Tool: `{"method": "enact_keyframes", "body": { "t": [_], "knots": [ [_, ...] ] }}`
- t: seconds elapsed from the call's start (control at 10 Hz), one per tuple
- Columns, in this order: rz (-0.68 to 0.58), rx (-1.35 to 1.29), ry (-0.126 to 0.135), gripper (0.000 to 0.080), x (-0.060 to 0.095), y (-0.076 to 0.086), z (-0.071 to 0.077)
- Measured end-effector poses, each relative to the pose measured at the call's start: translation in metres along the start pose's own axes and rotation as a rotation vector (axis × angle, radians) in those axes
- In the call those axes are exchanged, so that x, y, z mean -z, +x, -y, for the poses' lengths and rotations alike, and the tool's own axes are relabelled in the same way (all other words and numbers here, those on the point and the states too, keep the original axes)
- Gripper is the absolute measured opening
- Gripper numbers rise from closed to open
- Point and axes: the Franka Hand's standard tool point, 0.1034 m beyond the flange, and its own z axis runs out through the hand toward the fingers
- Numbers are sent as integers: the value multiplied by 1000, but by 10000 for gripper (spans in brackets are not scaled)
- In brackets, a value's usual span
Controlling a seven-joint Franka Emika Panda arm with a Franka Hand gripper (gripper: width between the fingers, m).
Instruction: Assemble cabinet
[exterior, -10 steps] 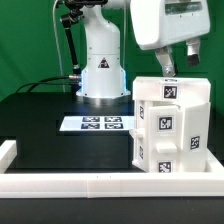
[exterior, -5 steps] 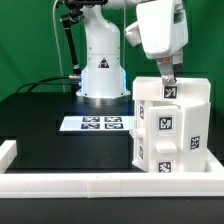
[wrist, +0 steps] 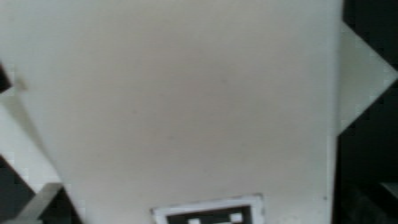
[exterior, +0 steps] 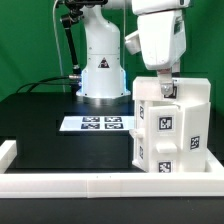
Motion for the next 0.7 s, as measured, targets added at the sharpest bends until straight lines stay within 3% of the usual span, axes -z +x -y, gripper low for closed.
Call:
{"method": "enact_keyframes", "body": {
  "t": [0.4,0.7],
  "knots": [
    [-2,-83,0,560,0,-2,-1],
    [-5,-324,-4,560,1,-5,-4]
  ]
}}
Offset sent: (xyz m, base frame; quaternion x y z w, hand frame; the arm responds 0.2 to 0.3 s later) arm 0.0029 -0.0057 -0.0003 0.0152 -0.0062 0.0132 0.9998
